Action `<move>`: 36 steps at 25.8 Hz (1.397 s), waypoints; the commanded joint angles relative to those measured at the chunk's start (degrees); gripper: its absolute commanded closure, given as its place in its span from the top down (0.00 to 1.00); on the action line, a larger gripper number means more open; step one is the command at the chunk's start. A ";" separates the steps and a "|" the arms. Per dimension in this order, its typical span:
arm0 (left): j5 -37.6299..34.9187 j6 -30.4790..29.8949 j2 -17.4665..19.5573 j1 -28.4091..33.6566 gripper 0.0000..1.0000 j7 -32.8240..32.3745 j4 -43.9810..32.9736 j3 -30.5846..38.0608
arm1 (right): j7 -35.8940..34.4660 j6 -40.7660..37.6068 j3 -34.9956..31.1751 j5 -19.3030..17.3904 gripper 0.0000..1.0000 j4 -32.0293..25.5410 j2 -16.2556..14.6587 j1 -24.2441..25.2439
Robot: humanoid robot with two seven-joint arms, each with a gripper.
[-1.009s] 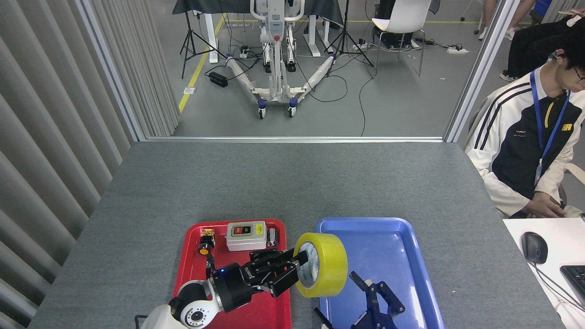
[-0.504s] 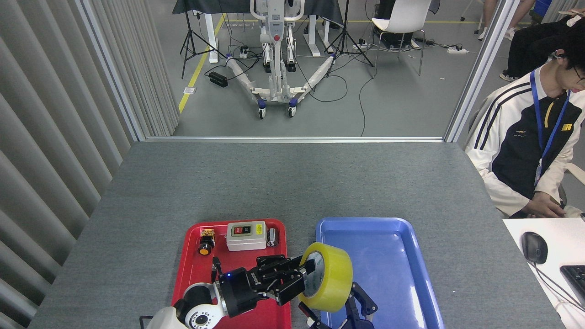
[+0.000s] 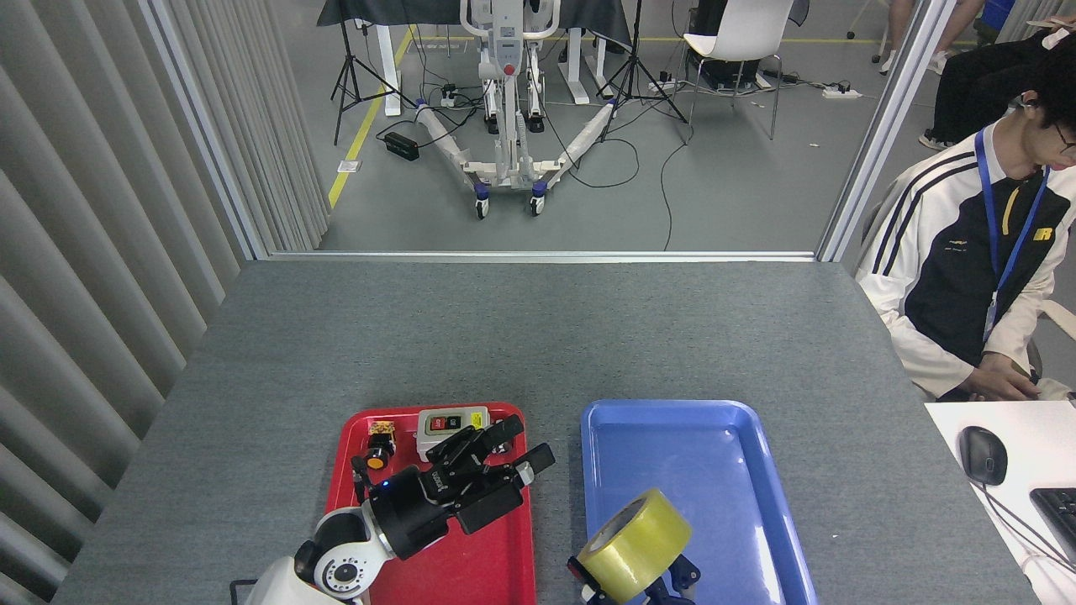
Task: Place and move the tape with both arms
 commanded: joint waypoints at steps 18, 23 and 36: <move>-42.72 43.74 7.24 14.81 1.00 30.10 -14.37 4.75 | 57.59 9.25 -10.61 -9.48 0.07 -3.10 -4.24 -9.99; -37.62 44.36 7.24 14.81 1.00 28.79 -14.73 4.75 | 70.34 15.14 -6.04 -13.70 0.08 -1.96 -3.54 -13.86; -26.90 42.51 7.50 15.16 1.00 28.96 -13.23 3.34 | 77.02 28.15 -1.64 -14.49 1.00 3.32 -3.19 -18.61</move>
